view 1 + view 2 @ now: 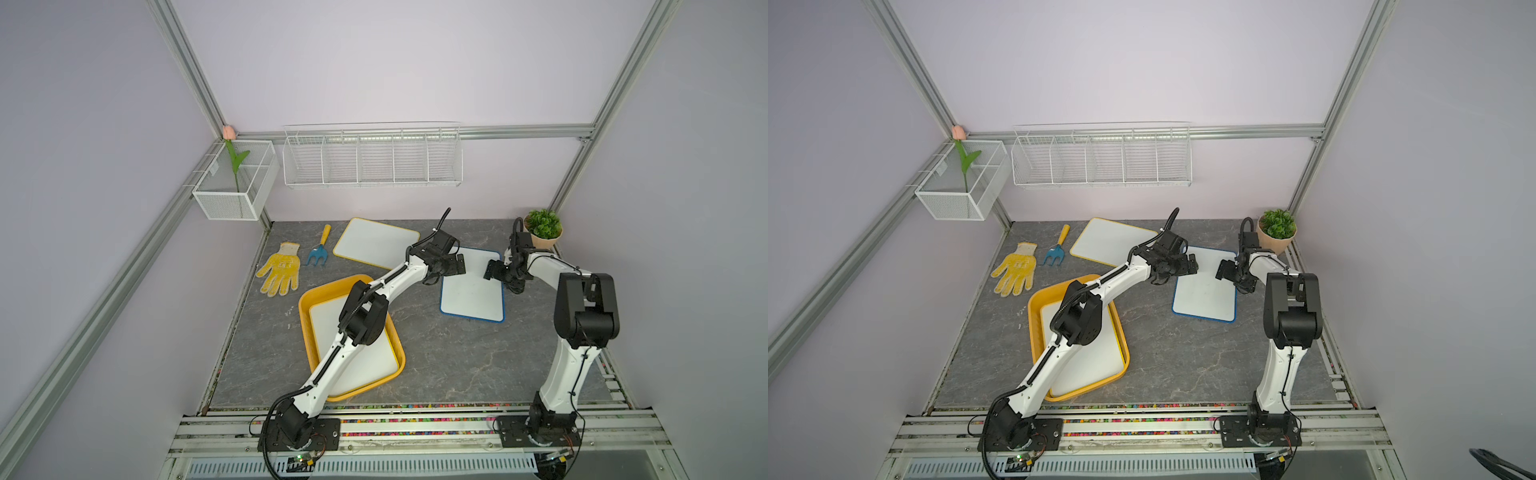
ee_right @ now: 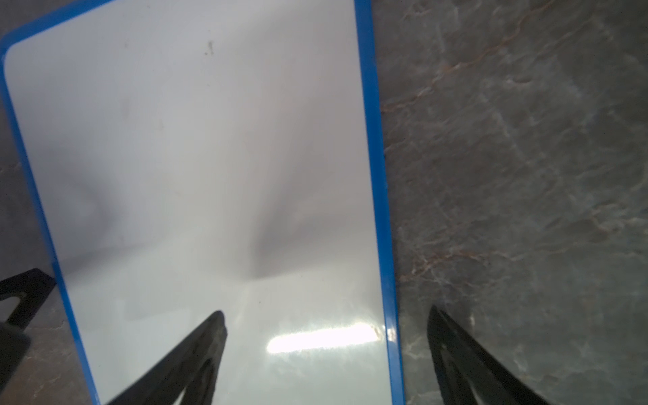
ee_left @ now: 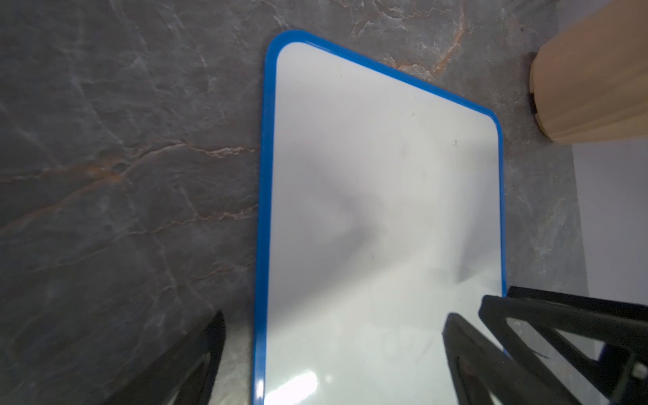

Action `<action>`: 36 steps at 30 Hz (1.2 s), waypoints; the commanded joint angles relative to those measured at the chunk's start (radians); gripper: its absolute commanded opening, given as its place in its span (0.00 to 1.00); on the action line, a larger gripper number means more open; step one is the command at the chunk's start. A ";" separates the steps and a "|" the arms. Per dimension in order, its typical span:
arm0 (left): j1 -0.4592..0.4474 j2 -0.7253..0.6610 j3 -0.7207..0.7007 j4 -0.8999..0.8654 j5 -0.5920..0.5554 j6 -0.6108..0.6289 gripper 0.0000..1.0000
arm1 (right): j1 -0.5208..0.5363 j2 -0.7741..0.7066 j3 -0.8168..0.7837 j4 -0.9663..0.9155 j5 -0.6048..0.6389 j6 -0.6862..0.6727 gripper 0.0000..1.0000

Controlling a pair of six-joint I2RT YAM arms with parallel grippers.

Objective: Put the whiteboard into the storage box
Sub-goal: Move the whiteboard to the center of the board.

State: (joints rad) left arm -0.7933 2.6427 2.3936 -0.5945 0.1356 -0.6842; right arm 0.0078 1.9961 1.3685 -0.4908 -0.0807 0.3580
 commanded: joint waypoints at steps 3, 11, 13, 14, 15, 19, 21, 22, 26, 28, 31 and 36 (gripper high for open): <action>-0.003 0.013 -0.077 -0.019 0.136 -0.077 0.98 | 0.038 0.046 -0.006 -0.004 -0.096 -0.030 0.92; 0.000 -0.220 -0.441 0.150 0.215 -0.153 0.98 | 0.077 -0.003 -0.074 0.035 -0.126 -0.009 0.92; 0.000 -0.264 -0.515 0.179 0.215 -0.161 0.98 | 0.092 -0.020 -0.108 0.051 -0.135 -0.002 0.92; 0.000 -0.282 -0.551 0.192 0.210 -0.165 0.98 | 0.099 -0.026 -0.122 0.055 -0.136 0.000 0.92; 0.001 -0.302 -0.590 0.206 0.203 -0.169 0.98 | 0.107 -0.036 -0.142 0.062 -0.137 0.005 0.92; 0.000 -0.376 -0.733 0.257 0.187 -0.190 0.98 | 0.139 -0.082 -0.221 0.099 -0.148 0.028 0.92; 0.000 -0.417 -0.801 0.283 0.178 -0.199 0.98 | 0.154 -0.105 -0.257 0.111 -0.148 0.039 0.92; 0.000 -0.436 -0.834 0.298 0.172 -0.206 0.98 | 0.163 -0.115 -0.274 0.114 -0.147 0.045 0.93; 0.000 -0.503 -0.943 0.336 0.164 -0.222 0.98 | 0.191 -0.163 -0.338 0.133 -0.140 0.076 0.93; -0.001 -0.533 -0.988 0.350 0.157 -0.231 0.98 | 0.236 -0.189 -0.363 0.131 -0.123 0.096 0.93; -0.001 -0.571 -1.052 0.389 0.154 -0.252 0.98 | 0.287 -0.234 -0.409 0.139 -0.091 0.133 0.93; -0.007 -0.602 -1.104 0.430 0.153 -0.279 0.98 | 0.346 -0.293 -0.478 0.170 -0.076 0.199 0.92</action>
State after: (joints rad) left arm -0.7780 2.0209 1.3273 -0.1993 0.2504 -0.9150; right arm 0.2924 1.7077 0.9447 -0.2558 -0.0277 0.4648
